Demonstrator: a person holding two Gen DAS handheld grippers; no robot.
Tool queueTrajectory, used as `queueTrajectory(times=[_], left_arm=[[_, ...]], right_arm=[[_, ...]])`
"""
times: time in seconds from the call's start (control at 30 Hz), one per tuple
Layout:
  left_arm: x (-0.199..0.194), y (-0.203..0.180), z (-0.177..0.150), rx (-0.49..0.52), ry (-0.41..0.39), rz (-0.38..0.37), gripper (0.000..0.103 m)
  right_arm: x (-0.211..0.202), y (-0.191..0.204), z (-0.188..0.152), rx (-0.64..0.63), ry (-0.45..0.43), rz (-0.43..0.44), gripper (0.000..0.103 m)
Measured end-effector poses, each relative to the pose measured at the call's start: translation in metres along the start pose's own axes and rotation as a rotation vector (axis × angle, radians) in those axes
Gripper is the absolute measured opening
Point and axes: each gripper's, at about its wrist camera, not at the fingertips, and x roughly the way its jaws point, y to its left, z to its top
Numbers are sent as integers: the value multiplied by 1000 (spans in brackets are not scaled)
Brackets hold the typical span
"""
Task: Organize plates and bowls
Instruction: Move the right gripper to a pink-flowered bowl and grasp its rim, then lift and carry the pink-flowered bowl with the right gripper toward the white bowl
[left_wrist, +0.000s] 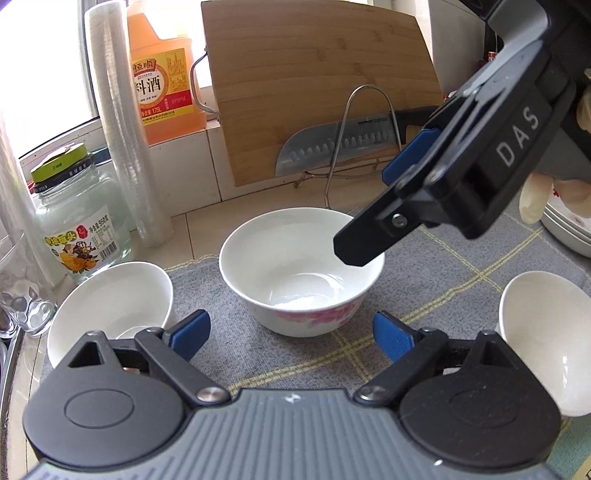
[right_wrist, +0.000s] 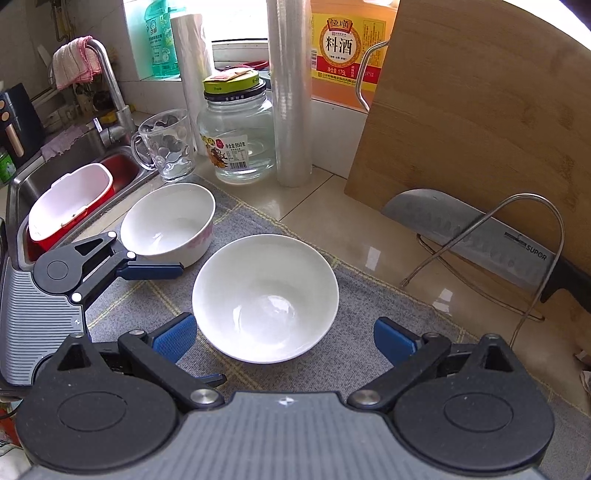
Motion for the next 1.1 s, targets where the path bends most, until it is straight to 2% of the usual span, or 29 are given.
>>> queueTrajectory(times=[0.2, 0.4, 0.57, 0.73, 1.1], left_arm=[[6, 0, 1, 5, 7, 5, 89], [11, 1, 3, 12, -1, 2, 87], [13, 1, 3, 22, 0, -6, 82], [13, 1, 2, 32, -6, -12, 81], [16, 4, 4, 53, -7, -48, 80]], right_arm=[[22, -5, 8, -6, 23, 35, 103], [39, -10, 15, -6, 44, 67, 103], [51, -13, 20, -6, 62, 76, 99], [59, -16, 22, 0, 80, 93, 88], [66, -18, 24, 9, 91, 125, 81]])
